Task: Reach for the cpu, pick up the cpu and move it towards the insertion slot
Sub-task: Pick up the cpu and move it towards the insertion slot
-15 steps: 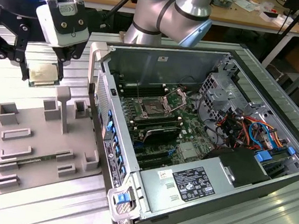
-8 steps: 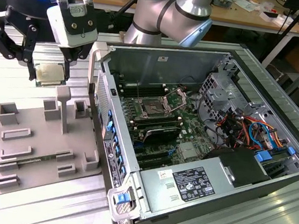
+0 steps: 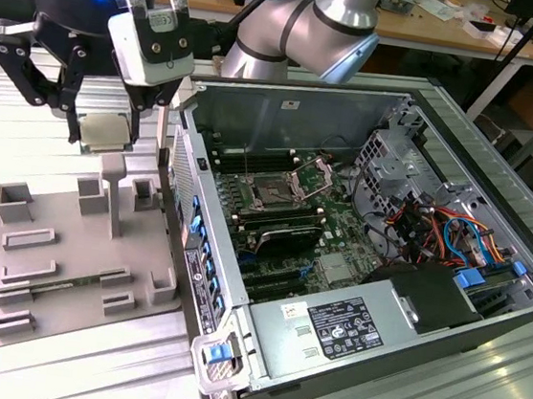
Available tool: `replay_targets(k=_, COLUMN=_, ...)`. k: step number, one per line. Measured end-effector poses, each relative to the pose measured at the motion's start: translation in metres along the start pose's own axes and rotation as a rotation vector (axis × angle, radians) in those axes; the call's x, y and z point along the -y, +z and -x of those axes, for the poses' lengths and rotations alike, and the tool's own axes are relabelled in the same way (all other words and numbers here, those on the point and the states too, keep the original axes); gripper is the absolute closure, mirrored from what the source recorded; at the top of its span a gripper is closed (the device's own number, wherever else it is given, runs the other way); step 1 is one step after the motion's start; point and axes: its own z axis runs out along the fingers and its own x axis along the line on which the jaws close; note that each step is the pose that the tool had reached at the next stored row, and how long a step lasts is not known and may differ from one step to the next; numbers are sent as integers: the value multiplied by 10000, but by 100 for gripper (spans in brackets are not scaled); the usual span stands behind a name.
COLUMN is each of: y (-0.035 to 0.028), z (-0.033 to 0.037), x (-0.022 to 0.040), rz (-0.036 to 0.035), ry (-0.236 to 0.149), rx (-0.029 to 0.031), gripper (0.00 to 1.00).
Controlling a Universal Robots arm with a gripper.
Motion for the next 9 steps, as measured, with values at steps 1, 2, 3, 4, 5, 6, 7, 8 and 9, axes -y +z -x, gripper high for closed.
replay_targets(k=1, y=0, z=15, x=1, rz=0, ry=0, rx=0, gripper=45)
replay_targets(k=2, y=0, z=27, x=1, rz=0, ry=0, rx=0, gripper=45)
replay_targets(k=3, y=0, z=46, x=3, rz=0, ry=0, rx=0, gripper=45)
replay_targets(k=4, y=0, z=64, x=4, rz=0, ry=0, rx=0, gripper=45)
replay_targets(k=5, y=0, z=78, x=4, rz=0, ry=0, rx=0, gripper=45)
replay_targets(k=6, y=0, z=91, x=5, rz=0, ry=0, rx=0, gripper=45)
replay_targets(k=7, y=0, z=104, x=6, rz=0, ry=-1, rx=0, gripper=45)
replay_targets(k=8, y=0, z=123, x=7, rz=0, ry=0, rx=0, gripper=45)
replay_targets(k=9, y=0, z=136, x=8, rz=0, ry=-1, rx=0, gripper=45)
